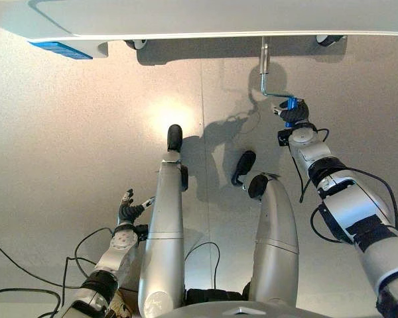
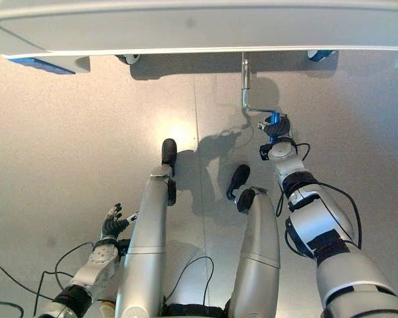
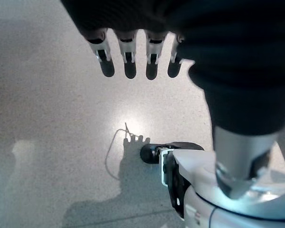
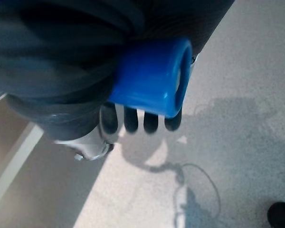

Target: Raise the hospital bed

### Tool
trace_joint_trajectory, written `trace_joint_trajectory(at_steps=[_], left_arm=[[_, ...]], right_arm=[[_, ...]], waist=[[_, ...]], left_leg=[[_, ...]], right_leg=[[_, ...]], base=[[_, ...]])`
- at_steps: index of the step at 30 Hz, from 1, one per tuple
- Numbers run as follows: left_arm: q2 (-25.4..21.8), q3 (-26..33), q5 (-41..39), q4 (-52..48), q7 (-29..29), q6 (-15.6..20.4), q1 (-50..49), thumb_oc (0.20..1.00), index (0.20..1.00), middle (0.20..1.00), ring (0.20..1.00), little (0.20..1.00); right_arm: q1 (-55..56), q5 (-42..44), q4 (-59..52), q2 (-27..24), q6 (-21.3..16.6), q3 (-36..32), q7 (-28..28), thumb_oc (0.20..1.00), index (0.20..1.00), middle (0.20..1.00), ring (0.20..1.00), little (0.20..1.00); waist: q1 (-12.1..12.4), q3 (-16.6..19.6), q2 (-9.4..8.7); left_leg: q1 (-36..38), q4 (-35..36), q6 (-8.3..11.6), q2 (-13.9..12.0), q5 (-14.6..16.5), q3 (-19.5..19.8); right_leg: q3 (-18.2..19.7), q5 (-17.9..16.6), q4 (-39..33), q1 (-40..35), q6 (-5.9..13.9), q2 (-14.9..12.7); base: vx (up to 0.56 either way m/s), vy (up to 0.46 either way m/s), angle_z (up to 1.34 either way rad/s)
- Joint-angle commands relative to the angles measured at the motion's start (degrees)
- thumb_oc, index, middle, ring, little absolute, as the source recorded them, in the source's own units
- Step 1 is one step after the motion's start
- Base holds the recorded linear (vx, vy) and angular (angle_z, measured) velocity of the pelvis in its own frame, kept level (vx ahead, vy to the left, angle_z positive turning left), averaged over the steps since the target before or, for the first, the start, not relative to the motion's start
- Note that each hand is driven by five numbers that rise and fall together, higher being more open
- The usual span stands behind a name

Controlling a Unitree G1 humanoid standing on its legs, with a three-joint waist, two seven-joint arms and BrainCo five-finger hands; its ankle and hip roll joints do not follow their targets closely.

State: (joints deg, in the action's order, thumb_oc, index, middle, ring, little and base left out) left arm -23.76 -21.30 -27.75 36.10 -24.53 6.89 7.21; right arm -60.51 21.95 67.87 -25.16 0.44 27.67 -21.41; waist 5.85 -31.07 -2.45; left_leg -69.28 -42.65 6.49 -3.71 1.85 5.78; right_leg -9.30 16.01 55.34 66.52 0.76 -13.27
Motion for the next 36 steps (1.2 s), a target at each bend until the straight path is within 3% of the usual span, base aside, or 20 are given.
trace_joint_trajectory(at_steps=[1,21,36], left_arm=[[0.7,-2.8,1.0,0.2,0.4,0.2,-1.6,1.000,1.000,1.000,1.000,1.000],[0.1,-2.7,1.5,0.0,0.3,0.6,-1.5,1.000,1.000,1.000,1.000,1.000],[-1.3,-1.2,2.1,-0.8,1.6,1.9,-5.7,1.000,1.000,1.000,1.000,1.000]], right_arm=[[-4.1,-0.9,3.4,-7.7,-0.1,-1.4,-1.2,0.200,0.200,0.200,0.200,0.200],[-4.3,-3.2,4.5,-8.6,0.1,-0.5,-1.1,0.200,0.200,0.200,0.200,0.200],[-6.3,-11.4,9.3,-7.9,1.9,-0.9,-0.3,0.200,0.200,0.200,0.200,0.200]], waist=[[-0.2,1.3,3.41],[-0.2,1.3,3.34],[6.2,1.3,9.08]], left_leg=[[0.9,-3.3,-2.42,-0.1,5.6,1.5],[0.5,-2.5,-2.28,0.1,5.2,1.6],[-4.4,-4.0,-3.08,4.3,4.6,4.5]], right_leg=[[2.4,-4.5,-4.2,-0.3,5.80,0.1],[2.5,-4.8,-5.1,0.1,5.78,0.1],[-0.4,-2.5,-0.8,2.6,7.07,-2.6]], base=[[0.00,0.000,0.00],[0.00,-0.004,0.00],[0.01,0.005,0.15]])
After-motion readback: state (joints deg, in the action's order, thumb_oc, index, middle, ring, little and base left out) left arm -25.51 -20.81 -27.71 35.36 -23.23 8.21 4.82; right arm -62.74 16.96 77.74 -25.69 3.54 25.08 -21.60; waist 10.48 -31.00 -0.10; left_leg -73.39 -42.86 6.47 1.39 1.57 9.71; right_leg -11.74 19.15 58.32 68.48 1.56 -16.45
